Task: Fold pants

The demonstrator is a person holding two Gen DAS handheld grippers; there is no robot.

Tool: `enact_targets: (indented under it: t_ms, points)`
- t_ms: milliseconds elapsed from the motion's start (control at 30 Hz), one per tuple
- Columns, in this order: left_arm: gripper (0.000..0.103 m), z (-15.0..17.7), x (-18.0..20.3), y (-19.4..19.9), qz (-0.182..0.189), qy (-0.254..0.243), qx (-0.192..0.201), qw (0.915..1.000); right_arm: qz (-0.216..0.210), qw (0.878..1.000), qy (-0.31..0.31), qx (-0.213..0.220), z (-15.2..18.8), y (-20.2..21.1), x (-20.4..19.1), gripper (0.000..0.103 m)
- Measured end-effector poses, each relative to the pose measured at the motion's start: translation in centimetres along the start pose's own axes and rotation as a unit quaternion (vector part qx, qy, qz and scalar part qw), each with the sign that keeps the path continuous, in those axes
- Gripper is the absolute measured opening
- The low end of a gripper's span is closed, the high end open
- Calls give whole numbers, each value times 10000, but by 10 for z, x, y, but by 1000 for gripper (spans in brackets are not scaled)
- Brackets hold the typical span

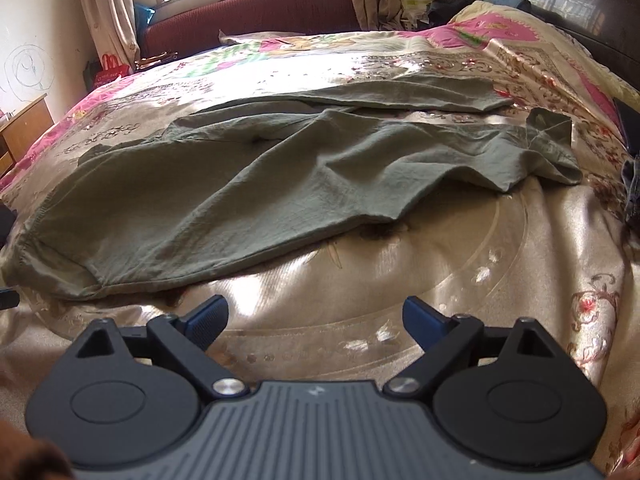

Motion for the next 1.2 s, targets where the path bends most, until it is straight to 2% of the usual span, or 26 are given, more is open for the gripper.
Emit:
enact_targets:
  t_ms: [100, 167, 233, 367, 433, 533, 667, 800, 867, 967, 1000, 1033, 1100, 1133, 1167, 1200]
  points:
    - [17, 17, -35, 12, -408, 220, -163, 9988, -35, 9999, 85, -51, 6, 5, -5, 94]
    - [17, 22, -42, 21, -572, 141, -54, 9982, -39, 9999, 114, -100, 10, 4, -8, 94]
    - [17, 19, -30, 28, -395, -22, 150, 9991, -18, 9998, 42, -171, 9, 0, -5, 94]
    - [20, 4, 21, 18, 315, -483, 349, 9977, -5, 9998, -166, -137, -5, -7, 4, 94]
    - [27, -3, 47, 5, 452, -737, 316, 9958, 30, 9995, -292, -94, -14, -10, 13, 94]
    - [38, -11, 63, -15, 307, -799, 328, 9958, 64, 9976, -683, -91, -31, -19, 37, 94]
    - [49, -23, 57, -19, 322, -628, 474, 9964, -48, 9951, -986, -81, -42, -31, 55, 94]
    - [76, -34, 44, -13, 167, -614, 854, 9943, -120, 9927, -1187, -178, -44, -50, 64, 94]
    - [78, -38, 47, -16, 296, -659, 901, 9933, -62, 9909, -1321, -231, -45, -59, 69, 94]
    - [78, -43, 58, -21, 740, -633, 924, 9909, -52, 9848, -1729, -172, -48, -67, 80, 95]
    - [77, -44, 62, -25, 773, -647, 891, 9909, -54, 9820, -1885, -139, -51, -68, 85, 95]
    - [71, -44, 65, -31, 741, -692, 813, 9915, -38, 9796, -2004, -118, -55, -70, 89, 95]
    - [52, -42, 67, -45, 643, -690, 580, 9939, 10, 9767, -2142, -92, -61, -74, 94, 94]
    - [48, -42, 66, -49, 715, -582, 513, 9944, 60, 9747, -2234, -52, -64, -78, 97, 94]
    - [43, -42, 65, -50, 778, -481, 492, 9946, 112, 9728, -2312, 3, -68, -81, 100, 87]
    - [39, -43, 65, -49, 802, -440, 478, 9947, 164, 9712, -2377, 57, -70, -83, 103, 68]
Point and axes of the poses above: each gripper's, at about its wrist camera, not at the fingertips, and y roughly against the way its jaws point, x to its right, z to its underside, the point moved 6 cm from there along -y, roughly the way its jaws point, and after that the axes turned 4 degrees about z, right-handed, at the moved point
